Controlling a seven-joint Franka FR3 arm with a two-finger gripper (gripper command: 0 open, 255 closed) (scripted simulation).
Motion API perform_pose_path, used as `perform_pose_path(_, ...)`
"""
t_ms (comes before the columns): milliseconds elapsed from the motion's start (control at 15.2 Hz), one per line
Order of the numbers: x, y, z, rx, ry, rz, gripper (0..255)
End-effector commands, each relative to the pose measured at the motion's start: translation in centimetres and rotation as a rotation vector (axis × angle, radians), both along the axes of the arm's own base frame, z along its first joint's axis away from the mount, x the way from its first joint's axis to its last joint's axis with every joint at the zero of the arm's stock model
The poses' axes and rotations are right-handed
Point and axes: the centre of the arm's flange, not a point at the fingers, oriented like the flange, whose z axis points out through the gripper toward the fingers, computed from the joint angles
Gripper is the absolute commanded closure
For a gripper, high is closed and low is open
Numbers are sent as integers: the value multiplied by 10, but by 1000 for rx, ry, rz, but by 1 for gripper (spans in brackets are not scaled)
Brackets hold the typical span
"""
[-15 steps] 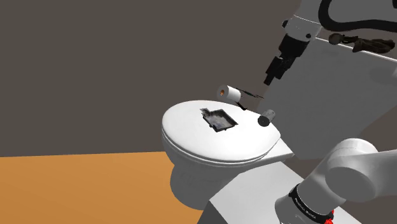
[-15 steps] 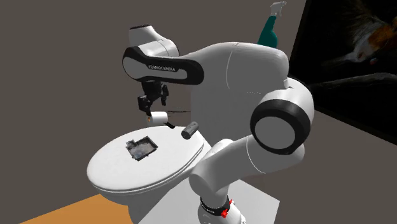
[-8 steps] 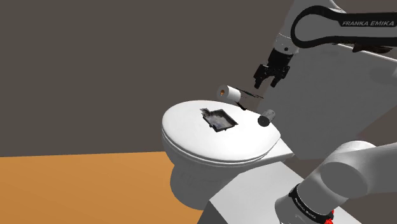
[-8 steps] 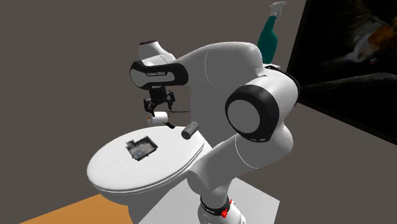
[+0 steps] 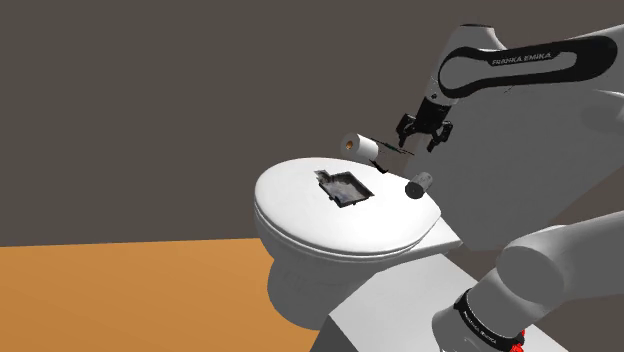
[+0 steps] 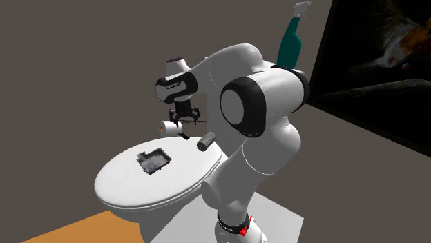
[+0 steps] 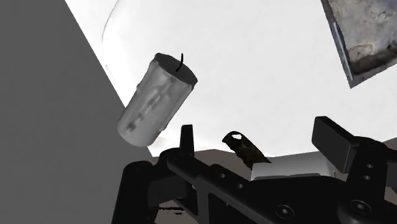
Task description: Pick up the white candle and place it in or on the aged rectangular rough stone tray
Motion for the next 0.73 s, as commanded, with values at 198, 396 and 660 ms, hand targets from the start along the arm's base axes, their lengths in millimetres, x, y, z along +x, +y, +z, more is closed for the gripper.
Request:
perform_pose_path(198, -4, -52, -44, 16, -16, -278, 0)
perform_pose_path(396, -13, -82, -70, 27, -24, -442, 0)
perform_pose_path(660, -32, -118, -105, 40, -36, -661, 0)
